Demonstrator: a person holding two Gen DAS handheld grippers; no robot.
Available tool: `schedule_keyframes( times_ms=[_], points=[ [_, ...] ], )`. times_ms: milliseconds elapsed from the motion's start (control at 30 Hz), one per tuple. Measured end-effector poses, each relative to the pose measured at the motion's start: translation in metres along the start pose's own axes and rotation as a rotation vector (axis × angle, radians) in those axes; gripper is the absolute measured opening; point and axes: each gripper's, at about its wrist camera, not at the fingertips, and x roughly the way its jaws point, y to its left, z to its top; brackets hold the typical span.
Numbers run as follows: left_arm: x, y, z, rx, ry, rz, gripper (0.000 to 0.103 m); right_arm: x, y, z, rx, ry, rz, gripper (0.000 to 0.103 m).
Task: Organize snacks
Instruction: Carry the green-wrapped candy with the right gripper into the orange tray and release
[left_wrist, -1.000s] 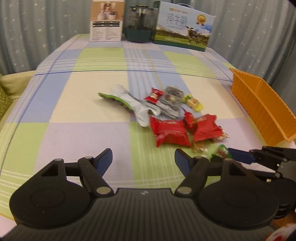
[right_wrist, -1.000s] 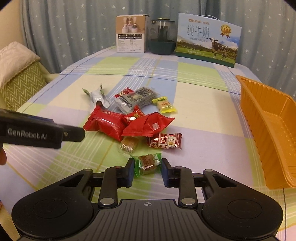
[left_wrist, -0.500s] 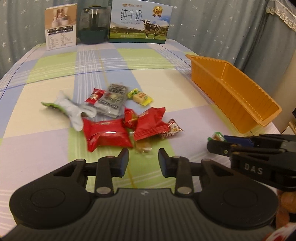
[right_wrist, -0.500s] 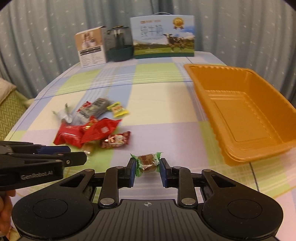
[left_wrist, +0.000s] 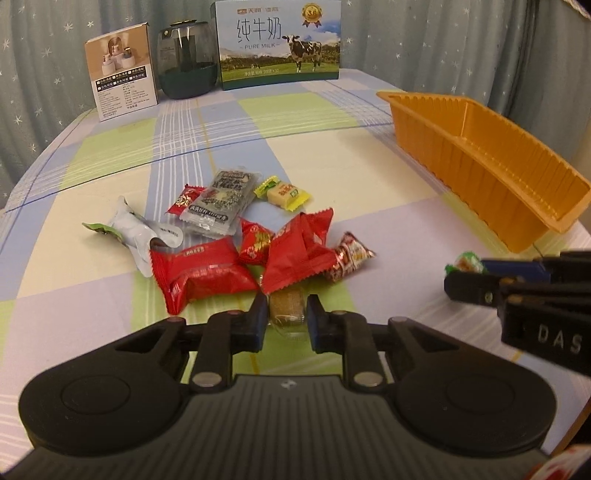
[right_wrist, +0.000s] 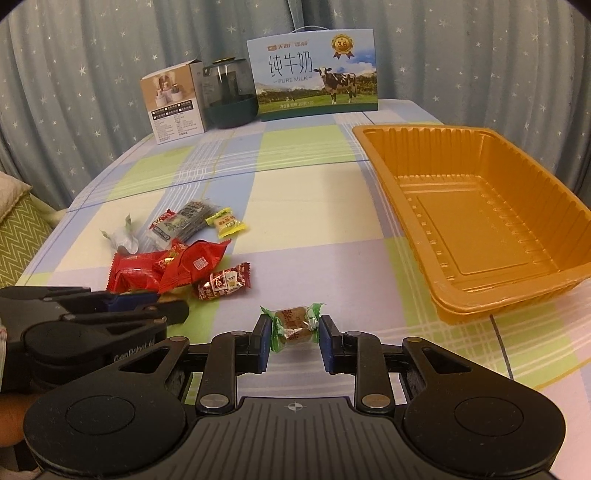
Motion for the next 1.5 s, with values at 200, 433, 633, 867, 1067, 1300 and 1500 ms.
schedule_keyframes(
  times_ms=[200, 433, 633, 867, 1067, 1300, 1500],
  points=[
    [-0.021, -0.004, -0.016, -0.059, 0.025, -0.002, 0.02, -0.018, 0.001, -0.001, 0.004, -0.03, -0.004, 0.027],
    [-0.056, -0.026, -0.014, -0.069, -0.01, -0.05, 0.02, -0.051, -0.012, 0.006, 0.033, -0.089, -0.035, 0.027],
    [-0.072, -0.06, 0.021, -0.038, -0.082, -0.128, 0.02, -0.084, -0.045, 0.025, 0.133, -0.132, -0.048, 0.027],
    [-0.069, -0.109, 0.066, 0.021, -0.146, -0.221, 0.02, -0.114, -0.095, 0.049, 0.14, -0.206, -0.156, 0.028],
    [-0.051, -0.146, 0.098, 0.05, -0.166, -0.294, 0.02, -0.107, -0.143, 0.056, 0.167, -0.198, -0.195, 0.028],
    [-0.031, -0.164, 0.106, 0.074, -0.146, -0.305, 0.02, -0.091, -0.169, 0.059, 0.199, -0.173, -0.199, 0.028],
    [-0.021, -0.17, 0.103, 0.088, -0.128, -0.3, 0.02, -0.083, -0.174, 0.058, 0.21, -0.163, -0.201, 0.028]
  ],
)
